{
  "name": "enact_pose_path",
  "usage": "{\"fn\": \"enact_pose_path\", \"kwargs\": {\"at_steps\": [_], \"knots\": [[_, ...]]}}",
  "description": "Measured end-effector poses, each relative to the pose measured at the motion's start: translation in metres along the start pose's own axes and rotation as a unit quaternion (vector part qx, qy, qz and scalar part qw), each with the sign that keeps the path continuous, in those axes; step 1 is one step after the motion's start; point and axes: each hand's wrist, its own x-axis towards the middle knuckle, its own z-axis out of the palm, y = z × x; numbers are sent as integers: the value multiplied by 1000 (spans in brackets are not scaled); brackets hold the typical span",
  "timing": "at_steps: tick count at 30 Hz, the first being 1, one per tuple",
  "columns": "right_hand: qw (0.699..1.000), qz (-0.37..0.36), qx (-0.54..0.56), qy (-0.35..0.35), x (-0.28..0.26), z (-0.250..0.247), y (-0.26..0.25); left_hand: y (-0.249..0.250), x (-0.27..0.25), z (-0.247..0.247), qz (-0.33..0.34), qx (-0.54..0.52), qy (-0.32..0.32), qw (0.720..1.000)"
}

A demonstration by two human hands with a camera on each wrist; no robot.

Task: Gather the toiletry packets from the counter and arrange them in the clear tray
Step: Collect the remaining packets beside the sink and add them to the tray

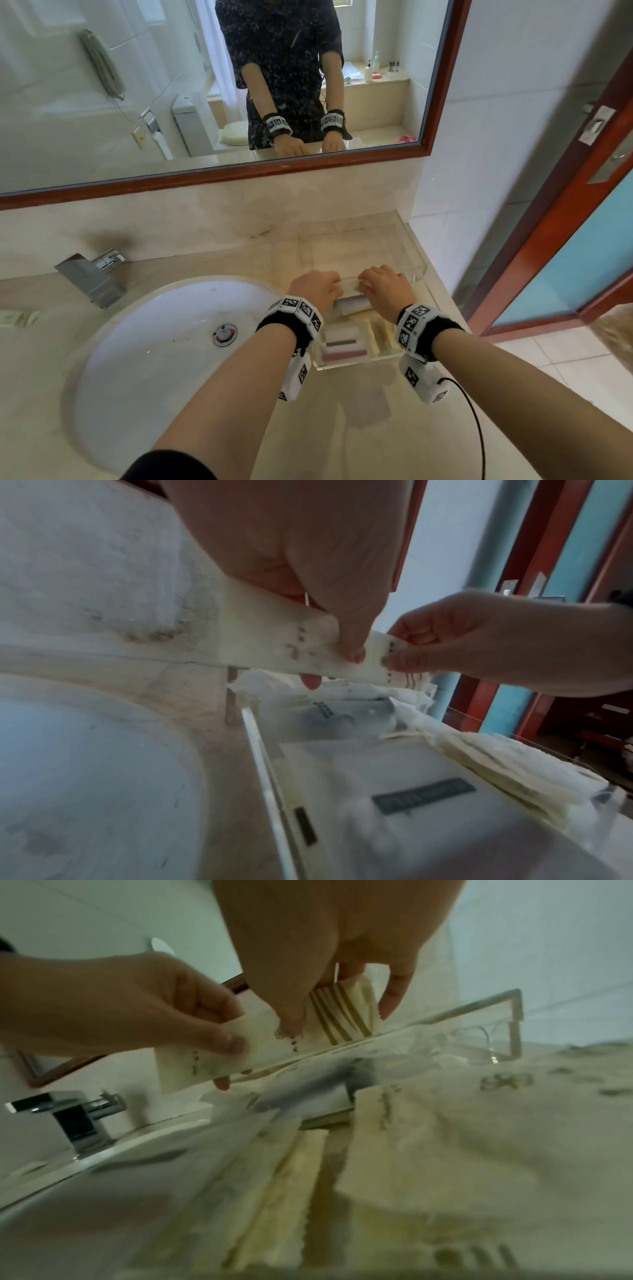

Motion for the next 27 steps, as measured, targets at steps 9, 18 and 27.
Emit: {"fn": "enact_pose_path", "kwargs": {"at_steps": [9, 18, 27], "knots": [[994, 97, 30, -43, 4, -6, 21, -6, -1, 16, -9, -27, 39, 999], [992, 116, -30, -39, 3, -2, 19, -8, -1, 25, -63, 24, 50, 996], [992, 101, -28, -64, -7, 1, 29, -19, -8, 25, -55, -53, 65, 995]]}}
